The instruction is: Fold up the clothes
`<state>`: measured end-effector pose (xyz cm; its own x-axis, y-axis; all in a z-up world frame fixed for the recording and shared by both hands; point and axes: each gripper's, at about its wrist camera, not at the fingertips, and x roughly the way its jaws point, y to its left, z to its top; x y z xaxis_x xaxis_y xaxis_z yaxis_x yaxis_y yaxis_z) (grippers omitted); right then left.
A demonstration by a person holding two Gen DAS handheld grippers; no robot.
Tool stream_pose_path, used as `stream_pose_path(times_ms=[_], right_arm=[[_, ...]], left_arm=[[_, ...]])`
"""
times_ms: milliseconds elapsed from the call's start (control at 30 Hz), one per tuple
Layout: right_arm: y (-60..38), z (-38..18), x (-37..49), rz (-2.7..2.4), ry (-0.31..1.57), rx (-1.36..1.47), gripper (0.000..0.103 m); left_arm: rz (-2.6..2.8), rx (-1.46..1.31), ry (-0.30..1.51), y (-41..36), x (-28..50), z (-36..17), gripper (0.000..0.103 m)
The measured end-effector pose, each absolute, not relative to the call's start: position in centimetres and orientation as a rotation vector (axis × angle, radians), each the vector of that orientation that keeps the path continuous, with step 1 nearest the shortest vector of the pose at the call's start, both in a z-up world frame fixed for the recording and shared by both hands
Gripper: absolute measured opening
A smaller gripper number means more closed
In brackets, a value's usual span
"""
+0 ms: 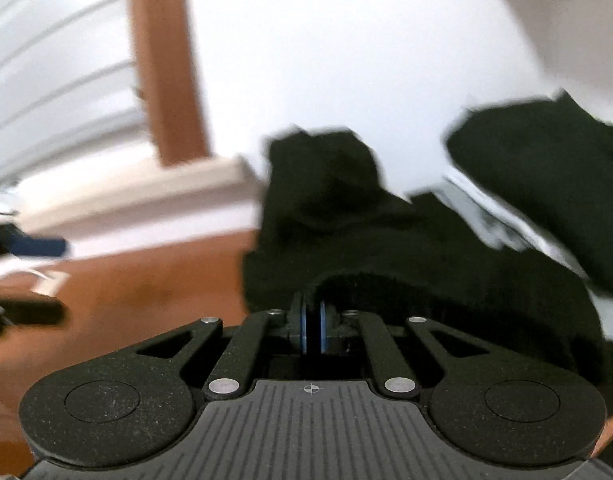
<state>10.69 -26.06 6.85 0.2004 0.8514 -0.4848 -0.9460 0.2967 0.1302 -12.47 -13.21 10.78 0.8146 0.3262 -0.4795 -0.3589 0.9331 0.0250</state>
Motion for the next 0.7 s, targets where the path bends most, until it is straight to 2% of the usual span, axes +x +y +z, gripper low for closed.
stream_pose_path(times_ms=[233, 367, 433, 467, 500, 700], right_arm=[[-23.3, 11.4, 5.1, 1.492, 0.502, -0.137, 0.007], [-21.8, 12.4, 3.2, 1.497, 0.496, -0.228, 0.009], [-21.6, 12.4, 3.5, 1.473, 0.519, -0.264, 0.017], [-22.1, 12.4, 4.0, 1.472, 0.521, -0.264, 0.026], [-22.7, 12.5, 4.5, 1.469, 0.522, -0.263, 0.031], [-26.9, 13.1, 8.2, 1.347, 0.501, -0.238, 0.034]], left_arm=[[0.385, -0.094, 0.486, -12.9, -15.0, 10.6, 0.085], [0.394, -0.11, 0.487, -12.5, -15.7, 10.5, 0.085], [0.394, -0.116, 0.49, -12.3, -15.7, 10.4, 0.085], [0.392, -0.118, 0.491, -12.2, -15.6, 10.3, 0.085], [0.39, -0.122, 0.491, -12.1, -15.5, 10.3, 0.085], [0.349, -0.145, 0.486, -12.0, -13.6, 10.0, 0.079]])
